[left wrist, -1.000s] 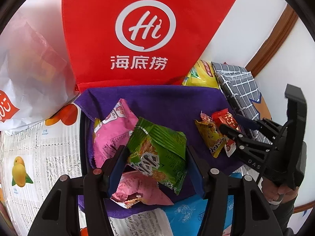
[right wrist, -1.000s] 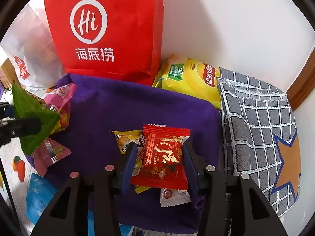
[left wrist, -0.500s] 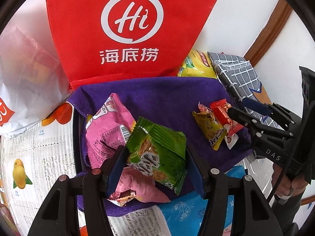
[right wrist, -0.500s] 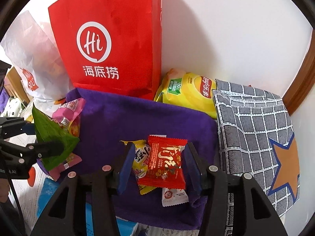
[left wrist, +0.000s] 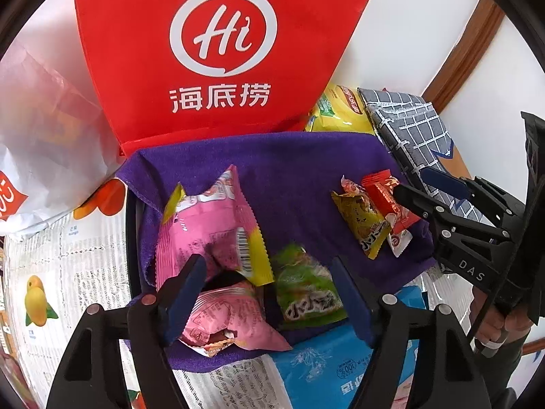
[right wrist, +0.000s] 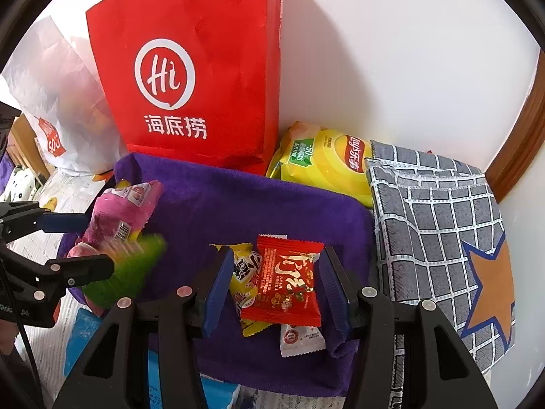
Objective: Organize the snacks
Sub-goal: 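Open the right tool to release the red candy packet on the towel, then move both tools back toward the loose snacks beside the tissue pack, then grasp the dark blue snack packet with the right tool, then grasp the red-and-white lychee candy bag with the left tool, then carry the dark blue packet and lychee candy bag over the purple towel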
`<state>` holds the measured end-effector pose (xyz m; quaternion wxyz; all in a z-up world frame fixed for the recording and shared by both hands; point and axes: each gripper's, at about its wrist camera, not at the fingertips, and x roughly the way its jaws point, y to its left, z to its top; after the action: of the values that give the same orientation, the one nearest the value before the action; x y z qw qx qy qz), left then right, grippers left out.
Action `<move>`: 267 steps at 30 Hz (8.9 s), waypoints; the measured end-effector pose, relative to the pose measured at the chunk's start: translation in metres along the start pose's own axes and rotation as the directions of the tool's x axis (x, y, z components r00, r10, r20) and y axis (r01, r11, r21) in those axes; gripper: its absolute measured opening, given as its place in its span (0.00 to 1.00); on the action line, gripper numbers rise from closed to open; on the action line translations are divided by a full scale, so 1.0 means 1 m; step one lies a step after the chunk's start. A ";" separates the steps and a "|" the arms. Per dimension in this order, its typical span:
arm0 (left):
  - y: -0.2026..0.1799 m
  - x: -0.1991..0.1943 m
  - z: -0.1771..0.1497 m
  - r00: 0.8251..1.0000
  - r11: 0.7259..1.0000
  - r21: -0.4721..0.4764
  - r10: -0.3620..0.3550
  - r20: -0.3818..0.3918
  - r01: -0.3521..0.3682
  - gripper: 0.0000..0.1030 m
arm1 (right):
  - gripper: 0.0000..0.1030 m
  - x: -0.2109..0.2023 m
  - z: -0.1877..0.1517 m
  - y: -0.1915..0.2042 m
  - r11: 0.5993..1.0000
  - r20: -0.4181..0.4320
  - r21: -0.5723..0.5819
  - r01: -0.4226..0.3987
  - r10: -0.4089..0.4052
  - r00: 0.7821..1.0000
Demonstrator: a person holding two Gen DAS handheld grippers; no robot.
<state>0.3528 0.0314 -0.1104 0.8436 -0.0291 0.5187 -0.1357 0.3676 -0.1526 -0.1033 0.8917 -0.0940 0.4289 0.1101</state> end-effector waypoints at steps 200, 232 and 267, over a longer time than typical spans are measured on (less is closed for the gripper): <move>-0.046 -0.107 -0.185 0.988 0.994 -0.077 0.087 0.128 -0.077 0.52 | 0.36 -0.163 -0.174 0.017 0.986 0.088 0.146 -0.081 0.069 0.994; -0.023 -0.155 -0.115 0.962 0.993 -0.095 0.091 0.255 -0.069 0.52 | 0.36 -0.173 -0.101 0.027 0.991 0.184 0.122 -0.049 0.026 0.983; 0.004 -0.096 0.004 0.970 0.995 -0.102 0.042 0.238 -0.018 0.52 | 0.36 -0.088 0.006 0.005 0.993 0.190 0.114 -0.028 0.006 0.982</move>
<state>0.3162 0.0600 -0.0263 0.8996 -0.0792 0.4195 -0.0923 0.3170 -0.1569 -0.0309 0.9313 -0.0274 0.3489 0.1010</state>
